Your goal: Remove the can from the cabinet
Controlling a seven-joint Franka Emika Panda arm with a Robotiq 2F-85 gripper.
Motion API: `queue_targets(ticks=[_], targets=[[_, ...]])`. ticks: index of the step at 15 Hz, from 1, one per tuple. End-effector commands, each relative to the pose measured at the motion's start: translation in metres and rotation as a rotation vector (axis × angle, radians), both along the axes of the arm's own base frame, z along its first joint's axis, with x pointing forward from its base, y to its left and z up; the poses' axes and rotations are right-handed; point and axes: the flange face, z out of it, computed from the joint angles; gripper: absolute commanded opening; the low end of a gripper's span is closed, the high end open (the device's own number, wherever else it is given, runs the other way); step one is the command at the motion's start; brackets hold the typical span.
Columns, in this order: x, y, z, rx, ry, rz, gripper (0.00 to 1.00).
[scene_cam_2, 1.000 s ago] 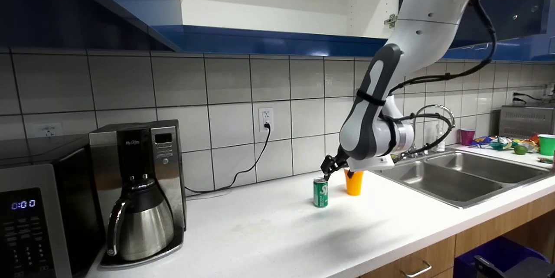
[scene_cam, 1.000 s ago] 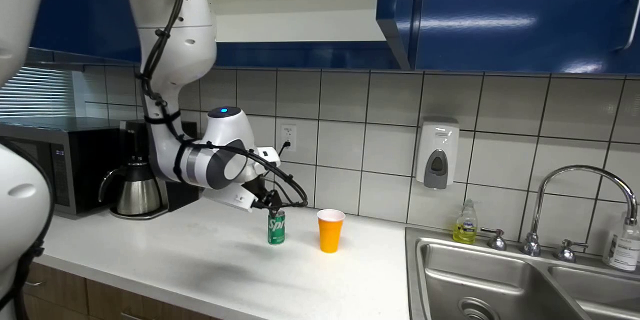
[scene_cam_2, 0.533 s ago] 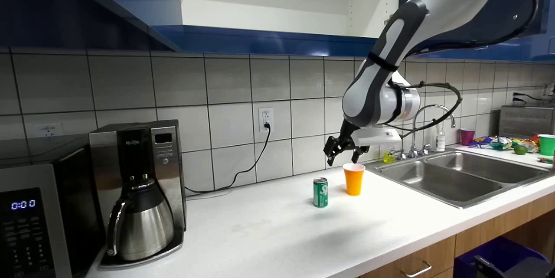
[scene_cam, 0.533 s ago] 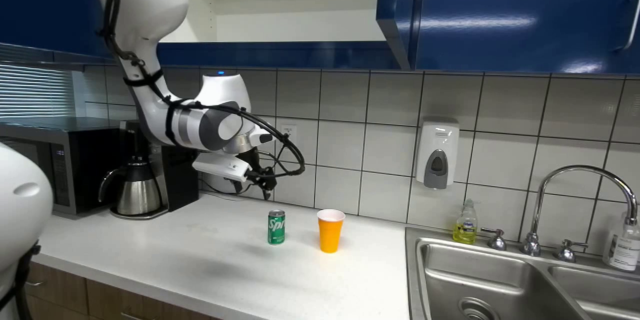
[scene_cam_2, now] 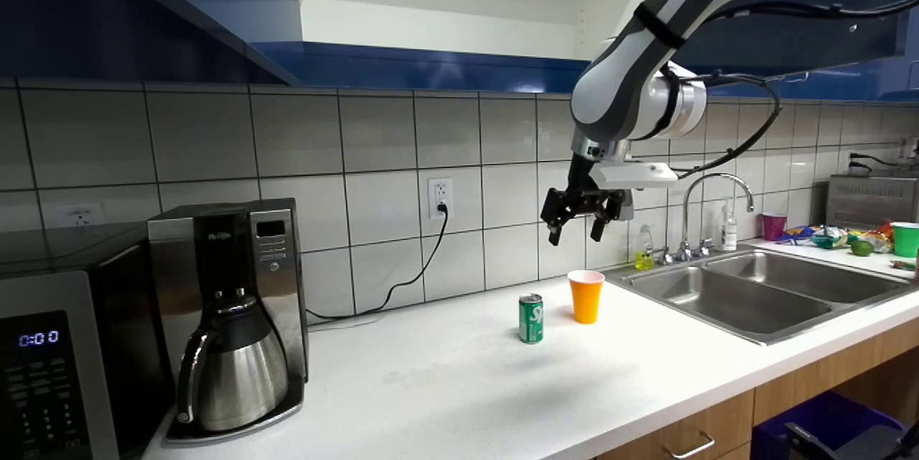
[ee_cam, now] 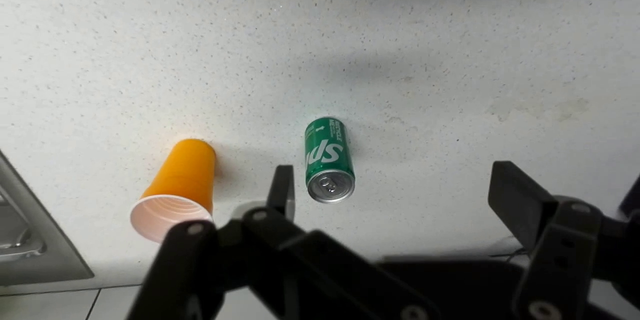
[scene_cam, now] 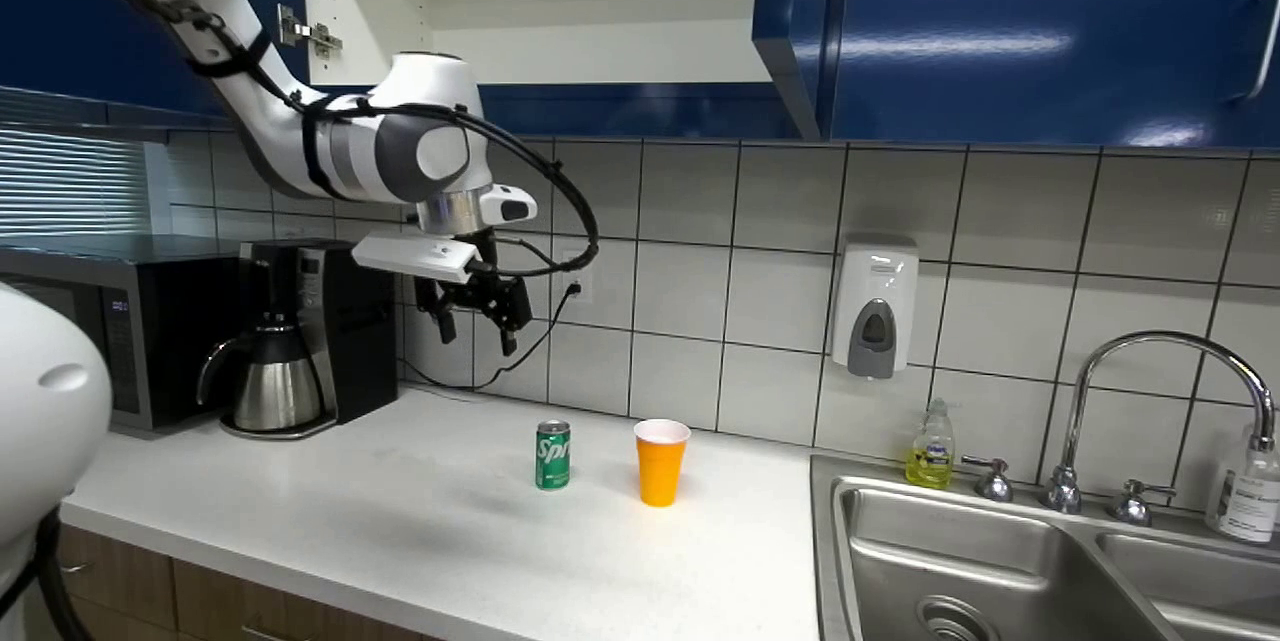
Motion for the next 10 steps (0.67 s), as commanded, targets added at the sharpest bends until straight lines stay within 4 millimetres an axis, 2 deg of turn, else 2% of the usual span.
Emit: queue_targets(ticks=[1, 5, 6, 10], targets=[[-0.022, 0.008, 0.037, -0.003, 0.040, 0.019, 1.00], [-0.040, 0.010, 0.061, -0.004, 0.088, 0.025, 1.00], [-0.028, 0.009, 0.046, -0.003, 0.069, 0.025, 1.00], [-0.035, 0.009, 0.056, -0.004, 0.077, 0.026, 1.00]])
